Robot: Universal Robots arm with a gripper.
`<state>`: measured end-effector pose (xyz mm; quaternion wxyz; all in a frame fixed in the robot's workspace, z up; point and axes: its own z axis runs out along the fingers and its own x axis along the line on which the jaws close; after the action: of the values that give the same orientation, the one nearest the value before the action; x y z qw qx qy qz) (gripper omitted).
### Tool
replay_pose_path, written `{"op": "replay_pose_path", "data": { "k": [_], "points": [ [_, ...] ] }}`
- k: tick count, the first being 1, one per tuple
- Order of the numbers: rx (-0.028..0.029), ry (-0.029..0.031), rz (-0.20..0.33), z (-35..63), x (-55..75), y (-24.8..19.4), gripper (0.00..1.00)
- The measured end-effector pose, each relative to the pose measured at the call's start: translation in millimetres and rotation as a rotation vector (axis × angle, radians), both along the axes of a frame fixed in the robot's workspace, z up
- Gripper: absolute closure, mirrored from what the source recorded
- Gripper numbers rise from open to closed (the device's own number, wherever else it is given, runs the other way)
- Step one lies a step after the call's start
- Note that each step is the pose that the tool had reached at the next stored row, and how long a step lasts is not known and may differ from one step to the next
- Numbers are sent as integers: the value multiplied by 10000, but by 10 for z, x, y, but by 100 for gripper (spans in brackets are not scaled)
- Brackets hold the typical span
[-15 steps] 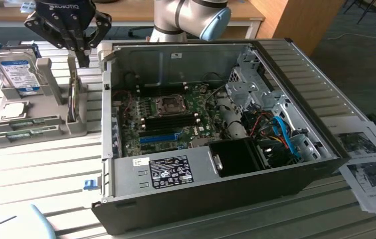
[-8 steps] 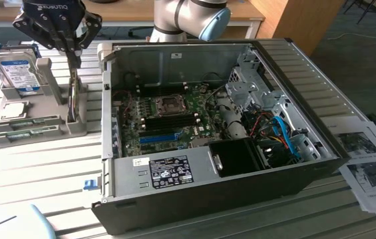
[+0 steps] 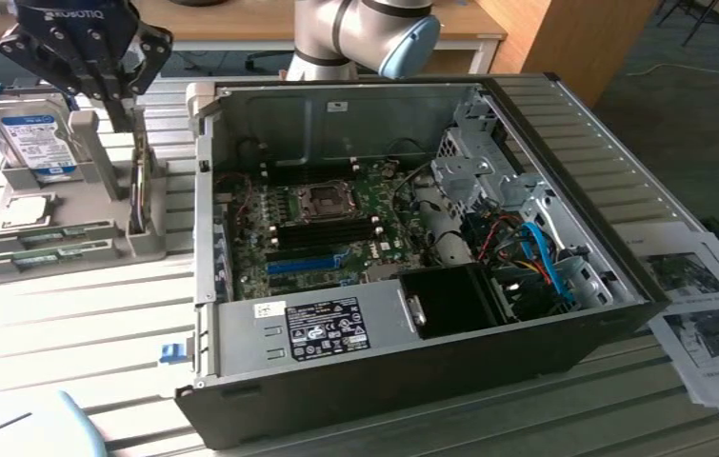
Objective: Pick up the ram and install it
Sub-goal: 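Reach for the ram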
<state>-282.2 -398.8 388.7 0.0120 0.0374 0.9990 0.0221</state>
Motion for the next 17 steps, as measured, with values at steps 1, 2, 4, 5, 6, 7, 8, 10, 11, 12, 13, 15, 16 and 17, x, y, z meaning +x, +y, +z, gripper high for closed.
{"op": "replay_pose_path", "data": {
  "k": [1, 2, 4, 5, 6, 7, 8, 10, 11, 12, 13, 15, 16, 17],
  "points": [
    [0, 0, 0, -1, -23, 0, 91],
    [0, 1, 1, -3, -46, 0, 91],
    [1, 2, 2, -5, -99, 0, 91],
    [0, 2, 1, -6, -127, 0, 91],
    [1, 2, 1, -7, -155, 0, 91],
    [0, 2, 0, -8, -182, 0, 91],
    [0, 2, 0, -8, -208, 0, 91],
    [0, 3, 0, -10, -262, 0, 91],
    [0, 3, 1, -11, -291, 0, 91],
    [0, 3, 1, -12, -319, 0, 91],
    [0, 3, 1, -13, -346, 0, 91],
    [1, 3, 1, -16, -403, 0, 91],
    [0, 4, 1, -16, -430, 0, 91],
    [0, 5, 0, -17, -457, 0, 91]
  ]
}}
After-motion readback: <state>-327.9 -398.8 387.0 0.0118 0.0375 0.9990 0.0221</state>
